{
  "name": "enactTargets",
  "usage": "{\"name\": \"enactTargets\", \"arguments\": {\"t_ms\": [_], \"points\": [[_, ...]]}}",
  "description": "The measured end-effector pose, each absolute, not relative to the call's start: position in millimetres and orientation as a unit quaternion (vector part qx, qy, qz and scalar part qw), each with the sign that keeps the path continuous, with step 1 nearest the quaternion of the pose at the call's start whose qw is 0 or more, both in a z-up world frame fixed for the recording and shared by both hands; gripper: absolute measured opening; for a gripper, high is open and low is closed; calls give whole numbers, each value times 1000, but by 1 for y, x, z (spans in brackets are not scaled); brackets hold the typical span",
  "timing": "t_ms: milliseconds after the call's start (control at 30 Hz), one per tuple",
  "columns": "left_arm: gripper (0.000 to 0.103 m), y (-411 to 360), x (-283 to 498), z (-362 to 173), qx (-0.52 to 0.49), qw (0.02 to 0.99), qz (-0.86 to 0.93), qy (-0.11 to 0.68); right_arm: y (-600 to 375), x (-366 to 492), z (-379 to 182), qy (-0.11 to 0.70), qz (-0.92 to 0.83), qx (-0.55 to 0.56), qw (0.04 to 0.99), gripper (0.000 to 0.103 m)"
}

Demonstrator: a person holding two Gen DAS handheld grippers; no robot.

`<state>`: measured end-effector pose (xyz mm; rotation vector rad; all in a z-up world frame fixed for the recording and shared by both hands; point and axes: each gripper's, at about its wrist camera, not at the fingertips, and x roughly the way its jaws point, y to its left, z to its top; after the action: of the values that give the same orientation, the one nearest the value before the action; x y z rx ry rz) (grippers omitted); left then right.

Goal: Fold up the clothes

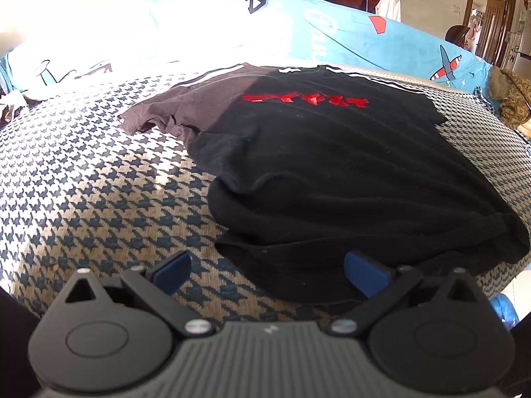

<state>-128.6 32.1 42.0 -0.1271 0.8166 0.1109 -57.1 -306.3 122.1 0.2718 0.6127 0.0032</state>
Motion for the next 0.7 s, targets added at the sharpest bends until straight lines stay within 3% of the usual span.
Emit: {"name": "enactTargets", "arguments": {"t_ms": [700], "points": [[103, 73, -130, 49, -122, 910, 131, 374, -167, -98, 105, 306, 294, -24, 905, 19]]}}
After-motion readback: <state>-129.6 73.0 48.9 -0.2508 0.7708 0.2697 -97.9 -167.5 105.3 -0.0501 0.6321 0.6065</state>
